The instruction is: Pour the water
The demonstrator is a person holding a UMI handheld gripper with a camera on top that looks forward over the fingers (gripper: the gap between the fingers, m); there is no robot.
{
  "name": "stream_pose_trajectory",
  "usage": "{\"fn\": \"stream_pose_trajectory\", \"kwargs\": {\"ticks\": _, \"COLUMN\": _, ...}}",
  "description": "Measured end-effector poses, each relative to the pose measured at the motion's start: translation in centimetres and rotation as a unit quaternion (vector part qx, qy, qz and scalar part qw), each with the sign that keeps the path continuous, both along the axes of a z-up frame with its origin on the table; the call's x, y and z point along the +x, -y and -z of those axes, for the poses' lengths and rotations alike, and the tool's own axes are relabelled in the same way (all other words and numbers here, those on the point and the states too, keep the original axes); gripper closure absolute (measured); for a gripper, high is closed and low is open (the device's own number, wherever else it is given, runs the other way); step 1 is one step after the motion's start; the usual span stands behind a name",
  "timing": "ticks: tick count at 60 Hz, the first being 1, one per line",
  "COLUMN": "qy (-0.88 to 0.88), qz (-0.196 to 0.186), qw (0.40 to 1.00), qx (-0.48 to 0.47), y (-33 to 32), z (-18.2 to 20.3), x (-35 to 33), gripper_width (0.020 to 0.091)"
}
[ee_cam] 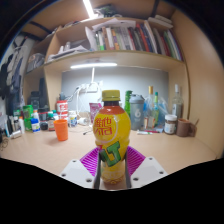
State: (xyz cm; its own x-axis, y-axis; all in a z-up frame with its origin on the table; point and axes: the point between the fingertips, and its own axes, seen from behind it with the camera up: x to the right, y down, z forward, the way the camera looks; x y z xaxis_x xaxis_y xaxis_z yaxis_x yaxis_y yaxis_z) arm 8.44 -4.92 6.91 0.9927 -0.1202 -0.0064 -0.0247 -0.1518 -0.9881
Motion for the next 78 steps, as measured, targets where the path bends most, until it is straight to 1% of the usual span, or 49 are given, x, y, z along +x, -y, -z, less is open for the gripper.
{"fn": "stream_pose_trajectory", "kwargs": {"ticks": 6, "qy": 0.081, "qz": -0.004, "qw": 0.997, "qx": 0.008, "y": -1.9, "z": -2.7, "x": 0.5, "gripper_width": 0.0747}}
{"fn": "stream_pose_trajectory", "kwargs": {"ticks": 7, "qy": 0.104, "qz": -0.011, "qw": 0.994, "qx": 0.011, "y": -2.7, "z": -3.5, "x": 1.3, "gripper_width": 0.0746}}
{"fn": "stream_pose_trajectory", "kwargs": {"ticks": 12, "qy": 0.248, "qz": -0.010, "qw": 0.968, "qx": 0.032, "y": -5.5, "z": -8.3, "x": 0.4, "gripper_width": 0.0747}}
{"fn": "stream_pose_trajectory", "kwargs": {"ticks": 16, "qy": 0.383, "qz": -0.004, "qw": 0.923, "qx": 0.042, "y": -8.6, "z": -12.2, "x": -0.5, "gripper_width": 0.0748}}
{"fn": "stream_pose_trajectory", "kwargs": {"ticks": 17, "qy": 0.417, "qz": -0.009, "qw": 0.908, "qx": 0.045, "y": -9.8, "z": -13.2, "x": -0.4, "gripper_width": 0.0748}}
{"fn": "stream_pose_trajectory", "kwargs": {"ticks": 18, "qy": 0.450, "qz": -0.005, "qw": 0.892, "qx": 0.045, "y": -10.5, "z": -13.8, "x": -1.2, "gripper_width": 0.0748}}
{"fn": "stream_pose_trajectory", "kwargs": {"ticks": 22, "qy": 0.579, "qz": -0.011, "qw": 0.814, "qx": 0.039, "y": -13.8, "z": -15.8, "x": -3.2, "gripper_width": 0.0750}}
{"fn": "stream_pose_trajectory", "kwargs": {"ticks": 26, "qy": 0.684, "qz": -0.024, "qw": 0.728, "qx": 0.035, "y": -16.6, "z": -16.7, "x": -5.0, "gripper_width": 0.0751}}
{"fn": "stream_pose_trajectory", "kwargs": {"ticks": 29, "qy": 0.747, "qz": -0.024, "qw": 0.664, "qx": 0.032, "y": -18.3, "z": -16.8, "x": -6.5, "gripper_width": 0.0750}}
{"fn": "stream_pose_trajectory", "kwargs": {"ticks": 32, "qy": 0.797, "qz": -0.024, "qw": 0.603, "qx": 0.026, "y": -19.7, "z": -16.8, "x": -7.7, "gripper_width": 0.0750}}
{"fn": "stream_pose_trajectory", "kwargs": {"ticks": 36, "qy": 0.848, "qz": -0.035, "qw": 0.528, "qx": 0.025, "y": -21.5, "z": -16.2, "x": -9.3, "gripper_width": 0.0750}}
{"fn": "stream_pose_trajectory", "kwargs": {"ticks": 40, "qy": 0.885, "qz": -0.034, "qw": 0.463, "qx": 0.024, "y": -22.7, "z": -15.9, "x": -10.6, "gripper_width": 0.0747}}
{"fn": "stream_pose_trajectory", "kwargs": {"ticks": 45, "qy": 0.918, "qz": -0.043, "qw": 0.393, "qx": 0.029, "y": -23.3, "z": -15.3, "x": -12.3, "gripper_width": 0.0748}}
{"fn": "stream_pose_trajectory", "kwargs": {"ticks": 49, "qy": 0.931, "qz": -0.053, "qw": 0.360, "qx": 0.032, "y": -23.6, "z": -14.6, "x": -13.3, "gripper_width": 0.0748}}
{"fn": "stream_pose_trajectory", "kwargs": {"ticks": 53, "qy": 0.933, "qz": -0.057, "qw": 0.353, "qx": 0.024, "y": -23.9, "z": -14.2, "x": -13.5, "gripper_width": 0.0749}}
{"fn": "stream_pose_trajectory", "kwargs": {"ticks": 60, "qy": 0.930, "qz": -0.060, "qw": 0.361, "qx": 0.026, "y": -24.1, "z": -14.1, "x": -13.7, "gripper_width": 0.0748}}
{"fn": "stream_pose_trajectory", "kwargs": {"ticks": 65, "qy": 0.928, "qz": -0.051, "qw": 0.369, "qx": 0.029, "y": -24.1, "z": -15.0, "x": -13.4, "gripper_width": 0.0750}}
{"fn": "stream_pose_trajectory", "kwargs": {"ticks": 68, "qy": 0.919, "qz": -0.045, "qw": 0.391, "qx": 0.034, "y": -24.2, "z": -16.1, "x": -13.1, "gripper_width": 0.0750}}
{"fn": "stream_pose_trajectory", "kwargs": {"ticks": 70, "qy": 0.904, "qz": -0.038, "qw": 0.423, "qx": 0.041, "y": -24.2, "z": -17.0, "x": -12.7, "gripper_width": 0.0750}}
{"fn": "stream_pose_trajectory", "kwargs": {"ticks": 72, "qy": 0.878, "qz": -0.032, "qw": 0.475, "qx": 0.047, "y": -24.2, "z": -18.0, "x": -12.1, "gripper_width": 0.0752}}
{"fn": "stream_pose_trajectory", "kwargs": {"ticks": 78, "qy": 0.712, "qz": -0.015, "qw": 0.700, "qx": 0.060, "y": -23.6, "z": -19.9, "x": -8.3, "gripper_width": 0.0753}}
